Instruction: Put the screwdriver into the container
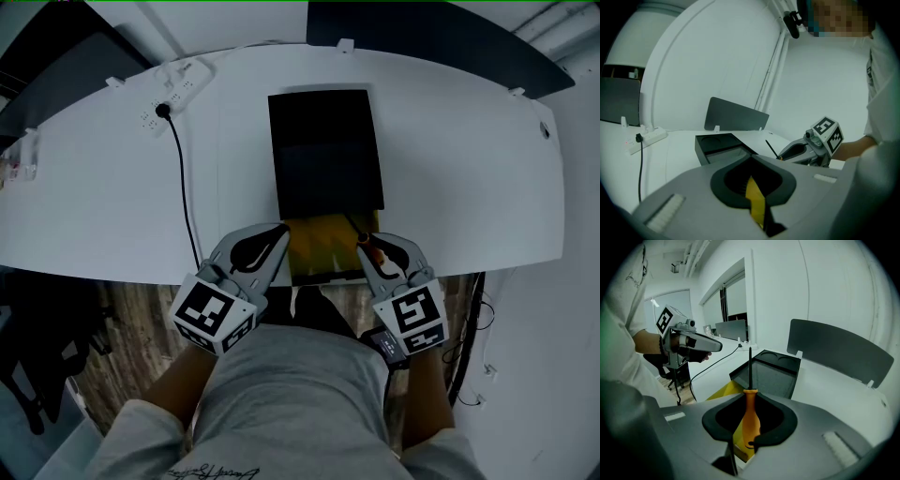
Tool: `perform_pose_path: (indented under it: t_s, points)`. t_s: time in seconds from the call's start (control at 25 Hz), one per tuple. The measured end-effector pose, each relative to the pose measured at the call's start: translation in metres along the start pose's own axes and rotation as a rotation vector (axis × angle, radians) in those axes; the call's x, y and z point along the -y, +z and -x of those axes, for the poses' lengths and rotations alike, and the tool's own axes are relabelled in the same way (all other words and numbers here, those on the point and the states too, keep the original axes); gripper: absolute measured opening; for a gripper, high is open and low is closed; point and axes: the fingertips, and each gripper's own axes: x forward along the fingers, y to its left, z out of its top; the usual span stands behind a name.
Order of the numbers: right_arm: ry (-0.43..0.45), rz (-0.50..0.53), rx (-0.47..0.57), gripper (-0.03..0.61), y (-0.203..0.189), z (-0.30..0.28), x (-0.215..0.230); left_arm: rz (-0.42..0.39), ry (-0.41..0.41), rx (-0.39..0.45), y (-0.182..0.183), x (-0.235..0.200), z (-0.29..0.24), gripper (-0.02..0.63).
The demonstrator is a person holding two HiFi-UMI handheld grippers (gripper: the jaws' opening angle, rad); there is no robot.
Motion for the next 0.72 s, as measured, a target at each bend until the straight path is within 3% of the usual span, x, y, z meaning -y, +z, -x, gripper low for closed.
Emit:
perform_pose_path:
  t_s: [0.52, 0.72]
  points:
    - [0.018, 0.015, -0.048, 0.084, -0.017, -0.020, -0.002, 0.021, 0.004, -0.021, -0.018, -0.005, -0.001, 0.002]
    - [0.011, 0.078, -0.108, 0.085, -0.027, -0.030, -0.001, 0.010, 0.008, -0.025, -0.020, -0.007, -0.001, 0.002]
